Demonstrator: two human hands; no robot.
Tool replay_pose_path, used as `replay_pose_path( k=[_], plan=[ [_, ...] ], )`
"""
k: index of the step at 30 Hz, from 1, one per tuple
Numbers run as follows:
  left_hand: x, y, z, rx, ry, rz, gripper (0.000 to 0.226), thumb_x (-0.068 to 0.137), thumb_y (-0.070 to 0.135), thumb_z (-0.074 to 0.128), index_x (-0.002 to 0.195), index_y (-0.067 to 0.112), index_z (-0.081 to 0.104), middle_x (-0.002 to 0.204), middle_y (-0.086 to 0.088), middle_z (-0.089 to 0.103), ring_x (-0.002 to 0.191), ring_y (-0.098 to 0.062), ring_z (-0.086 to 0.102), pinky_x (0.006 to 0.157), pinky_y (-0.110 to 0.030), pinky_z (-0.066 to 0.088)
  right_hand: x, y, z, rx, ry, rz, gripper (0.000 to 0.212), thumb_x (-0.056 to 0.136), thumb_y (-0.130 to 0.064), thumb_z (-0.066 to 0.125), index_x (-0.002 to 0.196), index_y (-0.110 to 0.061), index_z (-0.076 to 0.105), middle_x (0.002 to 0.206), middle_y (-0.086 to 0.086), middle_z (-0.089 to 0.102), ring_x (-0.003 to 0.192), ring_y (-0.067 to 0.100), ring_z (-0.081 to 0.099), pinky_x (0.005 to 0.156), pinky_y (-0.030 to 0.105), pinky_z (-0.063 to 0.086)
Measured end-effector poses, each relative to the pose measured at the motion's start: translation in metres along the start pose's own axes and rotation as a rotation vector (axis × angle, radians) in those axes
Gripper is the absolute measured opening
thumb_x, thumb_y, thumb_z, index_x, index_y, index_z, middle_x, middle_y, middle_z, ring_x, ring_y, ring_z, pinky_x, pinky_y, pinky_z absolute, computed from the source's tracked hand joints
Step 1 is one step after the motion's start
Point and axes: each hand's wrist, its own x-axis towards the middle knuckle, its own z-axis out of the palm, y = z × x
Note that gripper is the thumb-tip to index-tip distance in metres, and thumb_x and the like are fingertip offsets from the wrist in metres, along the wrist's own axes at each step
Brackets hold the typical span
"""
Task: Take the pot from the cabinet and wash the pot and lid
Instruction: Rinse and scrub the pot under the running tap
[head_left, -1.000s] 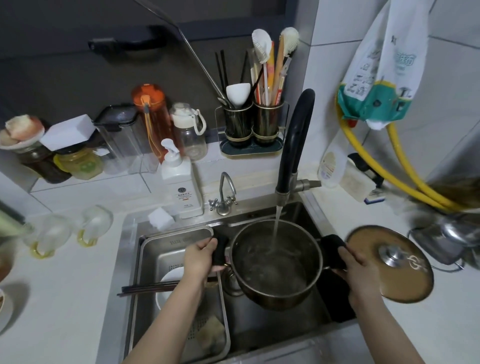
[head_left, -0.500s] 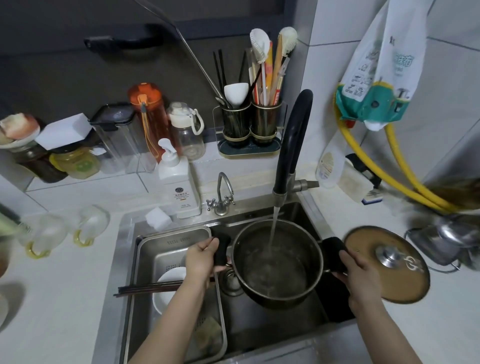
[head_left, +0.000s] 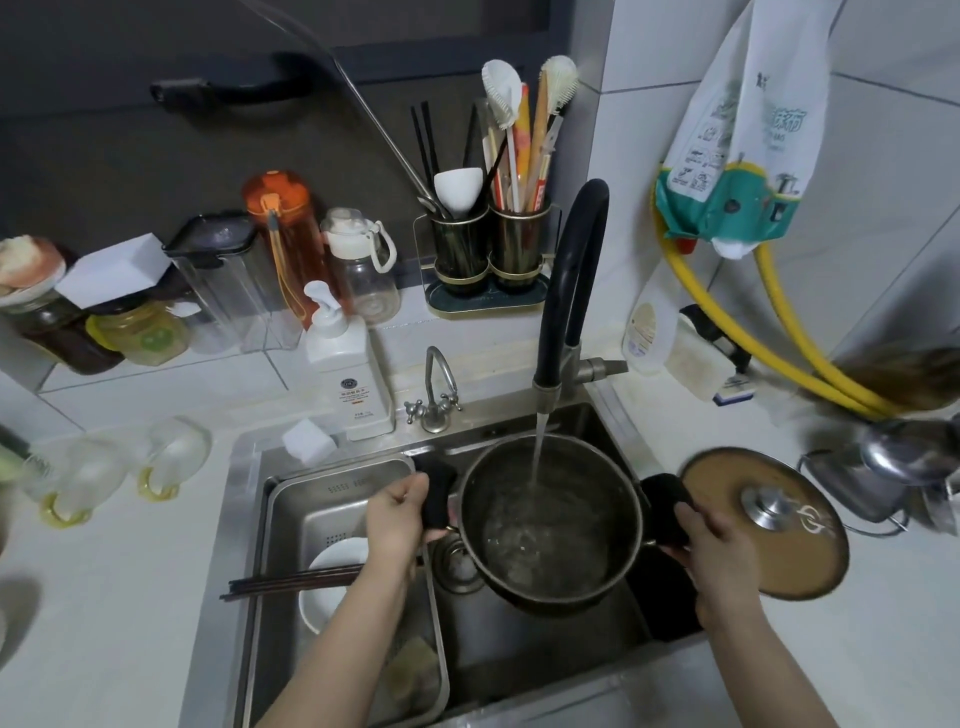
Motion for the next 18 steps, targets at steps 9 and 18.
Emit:
replay_pose_path(
  k=[9, 18],
  plan=[
    [-0.007, 0.008, -0.014, -0.063, -0.028, 0.01, 0.023, 0.094, 0.007, 0.052, 0.114, -0.002, 0.059, 0.071, -0.015, 0.067, 0.044, -0.015, 0.064, 0.036, -0.02, 0.05, 0.0, 0.008, 0.003, -0.037, -0.095, -0.008, 0.028, 0.091, -0.003, 0.054, 0.118, -0.01, 0.055, 0.088, 0.006, 0.063, 0.075, 0.02, 0.061, 0.046, 0.016, 0.054],
    [-0.01, 0.038, -0.03, -0.082, 0.018, 0.046, 0.034, 0.083, 0.009, 0.068, 0.114, -0.004, 0.064, 0.068, -0.007, 0.069, 0.04, -0.009, 0.061, 0.035, -0.016, 0.045, 0.025, 0.026, 0.023, -0.2, -0.24, -0.013, 0.05, 0.081, -0.012, 0.069, 0.128, -0.017, 0.051, 0.124, 0.015, 0.06, 0.11, 0.035, 0.059, 0.096, 0.054, 0.048]
  ],
)
